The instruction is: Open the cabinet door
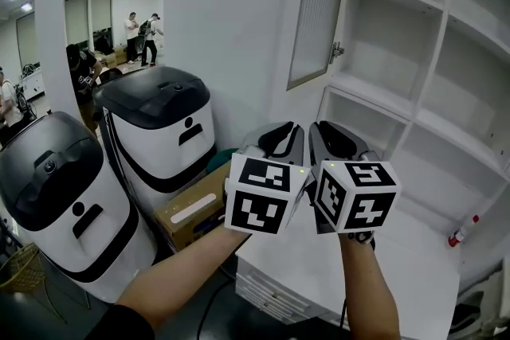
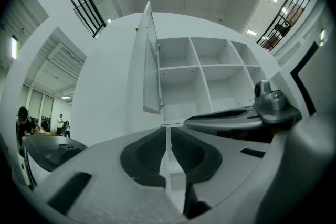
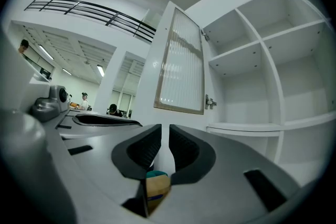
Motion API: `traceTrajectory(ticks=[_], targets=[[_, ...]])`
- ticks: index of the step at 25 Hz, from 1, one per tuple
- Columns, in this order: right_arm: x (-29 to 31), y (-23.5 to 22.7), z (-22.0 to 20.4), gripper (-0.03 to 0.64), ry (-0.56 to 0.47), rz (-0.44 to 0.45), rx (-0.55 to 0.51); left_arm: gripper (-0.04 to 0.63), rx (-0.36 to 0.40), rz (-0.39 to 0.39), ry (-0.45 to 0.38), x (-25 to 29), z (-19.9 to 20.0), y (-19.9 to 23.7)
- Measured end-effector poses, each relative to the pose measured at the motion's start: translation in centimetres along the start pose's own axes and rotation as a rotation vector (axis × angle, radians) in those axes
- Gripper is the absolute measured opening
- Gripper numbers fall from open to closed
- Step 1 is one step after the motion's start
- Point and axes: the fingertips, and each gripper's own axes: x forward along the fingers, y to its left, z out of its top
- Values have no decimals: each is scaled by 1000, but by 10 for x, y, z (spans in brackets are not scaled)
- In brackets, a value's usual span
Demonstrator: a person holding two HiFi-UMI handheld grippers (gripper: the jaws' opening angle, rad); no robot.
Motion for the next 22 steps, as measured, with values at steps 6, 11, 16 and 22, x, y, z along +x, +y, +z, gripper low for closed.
traceTrajectory(ticks=[6, 11, 16, 22], targets=[[-19, -32, -10, 46, 23, -46, -6, 35, -9, -55, 3, 19, -1, -35], [-34, -59, -10, 40, 28, -81, -9, 26, -10, -94, 4, 33, 1, -64], [-46, -80, -12, 32, 29, -102, -4, 21, -10, -122, 2, 47, 2, -87], [-57, -105, -17, 23, 33, -128, 3, 12, -5, -141, 7, 60, 1, -108]])
